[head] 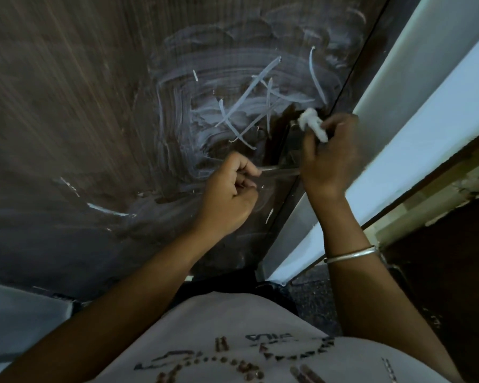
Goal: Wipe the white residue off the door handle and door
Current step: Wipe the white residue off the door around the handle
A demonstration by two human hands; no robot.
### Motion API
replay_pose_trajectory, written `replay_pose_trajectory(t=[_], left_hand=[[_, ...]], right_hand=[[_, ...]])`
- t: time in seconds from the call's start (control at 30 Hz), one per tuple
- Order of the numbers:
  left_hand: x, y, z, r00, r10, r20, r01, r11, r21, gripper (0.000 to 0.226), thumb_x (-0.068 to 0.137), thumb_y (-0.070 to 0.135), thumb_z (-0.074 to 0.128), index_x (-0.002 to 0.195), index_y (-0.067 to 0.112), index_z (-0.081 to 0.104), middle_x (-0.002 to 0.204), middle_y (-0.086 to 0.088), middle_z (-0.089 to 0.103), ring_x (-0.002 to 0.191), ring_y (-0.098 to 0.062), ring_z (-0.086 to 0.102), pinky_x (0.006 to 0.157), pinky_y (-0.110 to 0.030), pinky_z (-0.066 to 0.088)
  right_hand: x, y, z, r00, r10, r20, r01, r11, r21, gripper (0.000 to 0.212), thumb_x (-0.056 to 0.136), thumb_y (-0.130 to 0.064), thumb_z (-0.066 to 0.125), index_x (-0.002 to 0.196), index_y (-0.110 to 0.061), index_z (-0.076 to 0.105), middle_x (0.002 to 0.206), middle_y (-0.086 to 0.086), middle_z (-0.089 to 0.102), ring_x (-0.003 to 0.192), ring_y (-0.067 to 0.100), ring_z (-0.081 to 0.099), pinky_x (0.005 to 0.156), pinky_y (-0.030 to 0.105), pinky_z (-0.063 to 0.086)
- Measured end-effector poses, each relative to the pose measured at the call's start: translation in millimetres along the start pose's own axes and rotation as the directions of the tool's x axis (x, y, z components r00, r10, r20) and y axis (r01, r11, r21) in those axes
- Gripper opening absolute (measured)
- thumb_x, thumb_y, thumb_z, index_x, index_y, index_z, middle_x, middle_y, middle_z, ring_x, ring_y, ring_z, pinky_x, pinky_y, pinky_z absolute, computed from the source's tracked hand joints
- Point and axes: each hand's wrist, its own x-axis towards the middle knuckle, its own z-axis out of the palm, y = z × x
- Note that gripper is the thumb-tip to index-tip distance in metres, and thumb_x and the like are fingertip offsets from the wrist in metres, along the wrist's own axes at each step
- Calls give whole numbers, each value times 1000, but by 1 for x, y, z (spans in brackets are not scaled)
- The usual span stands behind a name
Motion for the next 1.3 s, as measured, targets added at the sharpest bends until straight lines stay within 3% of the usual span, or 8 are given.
replay_pose_trajectory(t=[0.17, 0.3, 0.53, 0.87, 1.0, 1.13, 1.23, 1.3], left_hand=[[20, 9, -2, 996, 90, -1, -90, 994, 69, 33, 74, -7, 53, 83, 25, 49, 93, -16, 60, 76, -19, 56, 64, -28, 48], [43, 17, -8, 989, 132, 60, -140, 976, 164, 24, 77, -3, 58, 87, 18, 53, 85, 7, 56, 73, -2, 54, 61, -13, 45], [40, 19, -5, 978, 132, 161, -173, 945, 277, 25, 73, -6, 63, 87, 15, 58, 81, 14, 51, 69, -6, 54, 59, -15, 45], [45, 20, -2, 972, 137, 191, -199, 914, 355, 25, 72, -1, 67, 88, 16, 59, 93, 2, 56, 78, -6, 55, 66, -12, 45], [53, 28, -6, 972, 196, 130, -230, 903, 363, 21, 74, 6, 68, 87, 19, 58, 88, 9, 54, 78, -7, 56, 65, -17, 47], [59, 36, -10, 964, 258, 71, -266, 894, 361, 18, 75, 4, 67, 83, 18, 58, 82, 13, 51, 71, -5, 53, 60, -12, 44], [62, 41, -13, 957, 285, 54, -286, 891, 352, 21, 75, 3, 66, 82, 20, 57, 81, 15, 50, 69, 2, 52, 61, -7, 42], [62, 42, -14, 951, 306, 45, -302, 887, 349, 23, 75, 2, 66, 82, 22, 56, 82, 16, 50, 72, 5, 52, 63, -6, 41]], right_hand=[[19, 8, -6, 988, -60, -145, 59, 998, -10, 8, 78, -2, 63, 83, 4, 64, 92, 29, 56, 88, 32, 56, 76, 17, 47], [19, 12, 2, 983, -148, -111, 143, 988, -55, 17, 80, -7, 70, 93, 4, 68, 100, 29, 57, 96, 21, 51, 88, 1, 35], [13, 15, 10, 979, -190, -76, 186, 981, -60, 12, 79, -1, 71, 90, 3, 73, 89, 20, 70, 84, 30, 68, 82, 28, 51], [68, -10, 5, 928, -261, -265, 272, 962, 4, 16, 80, 2, 68, 96, 4, 71, 92, 21, 68, 87, 26, 64, 79, 25, 52], [52, 0, 4, 920, -356, -163, 354, 934, -47, 15, 79, 7, 69, 94, 5, 71, 81, 21, 67, 73, 29, 65, 65, 26, 51], [33, 3, -2, 969, -241, -60, 240, 970, -27, 16, 79, 5, 70, 95, 4, 71, 83, 20, 67, 73, 28, 64, 68, 17, 45], [60, -10, -9, 963, -206, -175, 203, 979, -36, 16, 80, 3, 67, 95, 2, 71, 83, 20, 67, 75, 18, 58, 70, 2, 37], [81, -21, -9, 937, -248, -247, 255, 967, -1, 18, 80, 5, 64, 96, 3, 71, 84, 22, 66, 76, 24, 62, 72, 11, 43]])
